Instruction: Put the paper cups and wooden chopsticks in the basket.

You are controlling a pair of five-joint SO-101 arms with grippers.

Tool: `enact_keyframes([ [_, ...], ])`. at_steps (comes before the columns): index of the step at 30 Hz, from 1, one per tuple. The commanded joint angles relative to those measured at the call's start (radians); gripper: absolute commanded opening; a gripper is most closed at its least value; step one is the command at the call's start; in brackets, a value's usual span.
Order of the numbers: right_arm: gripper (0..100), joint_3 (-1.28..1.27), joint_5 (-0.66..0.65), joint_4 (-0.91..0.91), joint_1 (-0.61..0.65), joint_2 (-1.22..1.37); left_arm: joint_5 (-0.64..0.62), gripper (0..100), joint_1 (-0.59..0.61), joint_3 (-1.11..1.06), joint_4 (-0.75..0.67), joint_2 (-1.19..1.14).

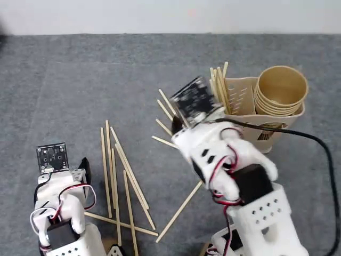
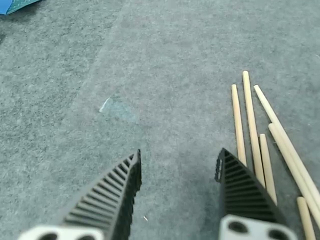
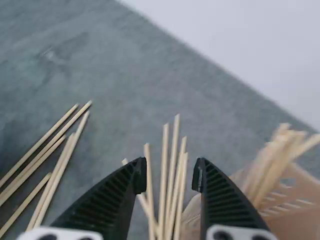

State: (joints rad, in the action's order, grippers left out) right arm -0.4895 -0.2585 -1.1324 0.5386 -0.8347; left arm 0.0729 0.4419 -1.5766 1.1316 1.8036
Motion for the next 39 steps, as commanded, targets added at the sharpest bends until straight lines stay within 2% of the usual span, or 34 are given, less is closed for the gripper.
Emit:
enact_keyframes([
  [1, 15.8, 0.041, -0.011, -0.058, 0.031, 0.102, 0.008, 23, 0.0, 0.007, -0.025, 0.015],
  [8, 15.9, 0.063, -0.014, -0.067, 0.036, 0.429, 0.008, 23, 0.0, 0.007, -0.025, 0.015],
  [15, 16.1, 0.229, -0.017, -0.068, 0.016, 0.759, 0.008, 23, 0.0, 0.007, -0.025, 0.015],
  [17, 19.6, 0.296, -0.017, -0.073, -0.002, 0.849, 0.008, 23, 0.0, 0.005, -0.025, 0.015],
  [21, 34.2, 0.413, -0.017, -0.077, -0.048, 1.012, 0.008, 23, 0.0, 0.005, -0.025, 0.015],
  [23, 37.4, 0.466, -0.017, -0.077, -0.058, 1.082, 0.008, 23, 0.0, 0.005, -0.025, 0.015],
  [34, 31.5, 0.652, -0.018, -0.077, -0.064, 1.368, 0.008, 23, 0.0, 0.005, -0.025, 0.015],
  [39, 15.6, 0.652, -0.049, -0.074, -0.064, 1.437, 0.008, 23, 0.0, 0.005, -0.025, 0.015],
])
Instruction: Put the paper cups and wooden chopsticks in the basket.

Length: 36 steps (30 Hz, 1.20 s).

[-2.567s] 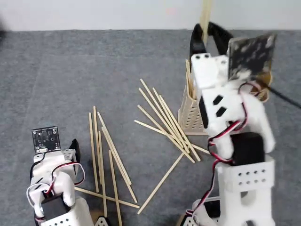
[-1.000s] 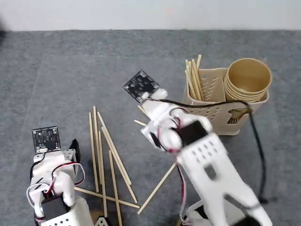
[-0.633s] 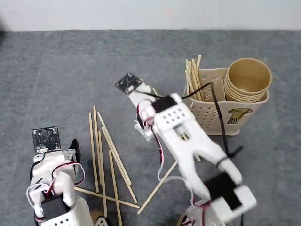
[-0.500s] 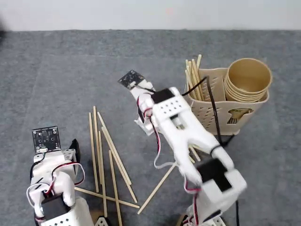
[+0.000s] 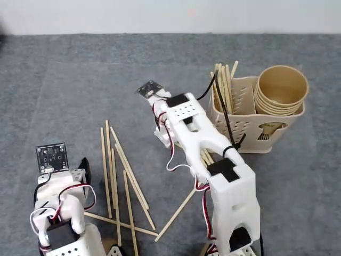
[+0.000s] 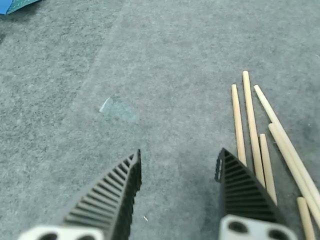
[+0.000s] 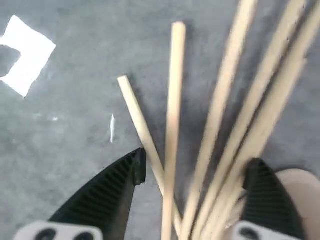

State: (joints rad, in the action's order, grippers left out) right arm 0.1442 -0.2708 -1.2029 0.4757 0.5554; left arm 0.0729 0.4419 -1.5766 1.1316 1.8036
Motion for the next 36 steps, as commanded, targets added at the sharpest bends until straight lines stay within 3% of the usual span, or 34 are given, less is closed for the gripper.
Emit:
enact_keyframes([
  [1, 11.0, 0.018, -0.044, -0.004, -0.001, 0.054, 0.008, 23, 0.0, 0.005, -0.025, 0.015],
  [4, 0.2, 0.018, -0.048, -0.005, -0.001, 0.064, 0.008, 23, 0.0, 0.005, -0.025, 0.015],
  [13, 0.9, 0.015, -0.048, -0.01, 0.005, -0.027, 0.008, 23, 0.0, 0.005, -0.025, 0.015],
  [25, 0.8, 0.018, -0.017, -0.223, 0.105, -0.414, 0.008, 23, 0.0, 0.005, -0.025, 0.015],
  [36, 0.8, 0.018, 0.038, -0.13, 0.143, -0.638, 0.008, 23, 0.0, 0.005, -0.025, 0.015],
])
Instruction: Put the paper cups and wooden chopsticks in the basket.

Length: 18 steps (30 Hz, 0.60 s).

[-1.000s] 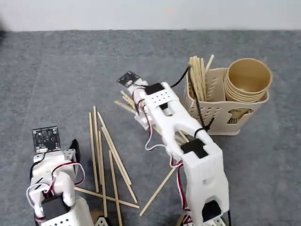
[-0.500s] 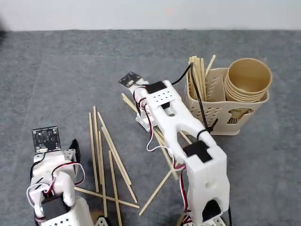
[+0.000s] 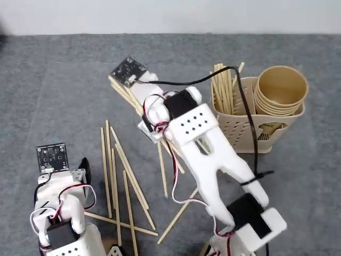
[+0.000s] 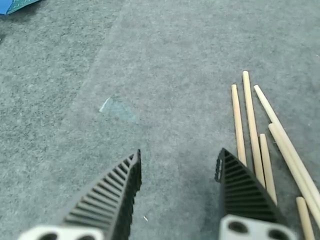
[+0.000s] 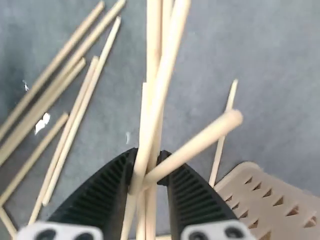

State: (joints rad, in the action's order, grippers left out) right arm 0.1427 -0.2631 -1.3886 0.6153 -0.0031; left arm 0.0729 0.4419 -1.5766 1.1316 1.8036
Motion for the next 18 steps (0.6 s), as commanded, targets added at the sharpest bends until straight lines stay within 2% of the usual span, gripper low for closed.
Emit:
enact_keyframes([
  [1, 0.8, 0.02, 0.04, 0.079, 0.004, -0.087, 0.008, 23, 0.0, 0.005, -0.025, 0.015],
  [10, 0.8, 0.02, 0.101, 0.328, 0.005, -0.147, 0.008, 23, 0.0, 0.005, -0.025, 0.015],
  [18, 0.8, 0.02, 0.101, 0.479, 0.004, -0.213, 0.008, 23, 0.0, 0.005, -0.025, 0.015],
])
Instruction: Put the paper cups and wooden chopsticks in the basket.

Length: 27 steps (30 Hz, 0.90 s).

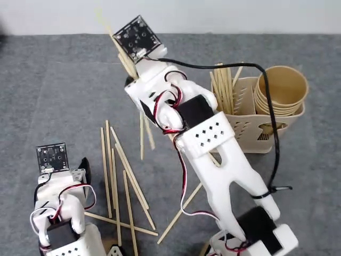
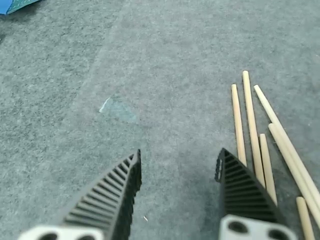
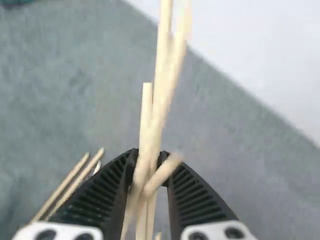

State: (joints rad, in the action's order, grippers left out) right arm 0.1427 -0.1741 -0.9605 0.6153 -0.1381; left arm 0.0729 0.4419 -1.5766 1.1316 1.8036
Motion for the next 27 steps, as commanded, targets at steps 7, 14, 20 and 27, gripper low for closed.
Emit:
enact_keyframes([
  [7, 0.8, 0.02, 0.012, 0.131, 0.002, -0.137, 0.008, 23, 0.0, 0.005, -0.025, 0.015],
  [14, 0.8, 0.02, 0.008, 0.18, -0.033, -0.228, 0.008, 23, 0.0, 0.005, -0.025, 0.015],
  [20, 0.8, 0.02, 0.005, 0.259, -0.119, -0.317, 0.008, 23, 0.0, 0.005, -0.025, 0.015],
  [27, 0.8, -0.014, 0.0, 0.265, -0.242, -0.432, 0.008, 23, 0.0, 0.005, -0.025, 0.015],
])
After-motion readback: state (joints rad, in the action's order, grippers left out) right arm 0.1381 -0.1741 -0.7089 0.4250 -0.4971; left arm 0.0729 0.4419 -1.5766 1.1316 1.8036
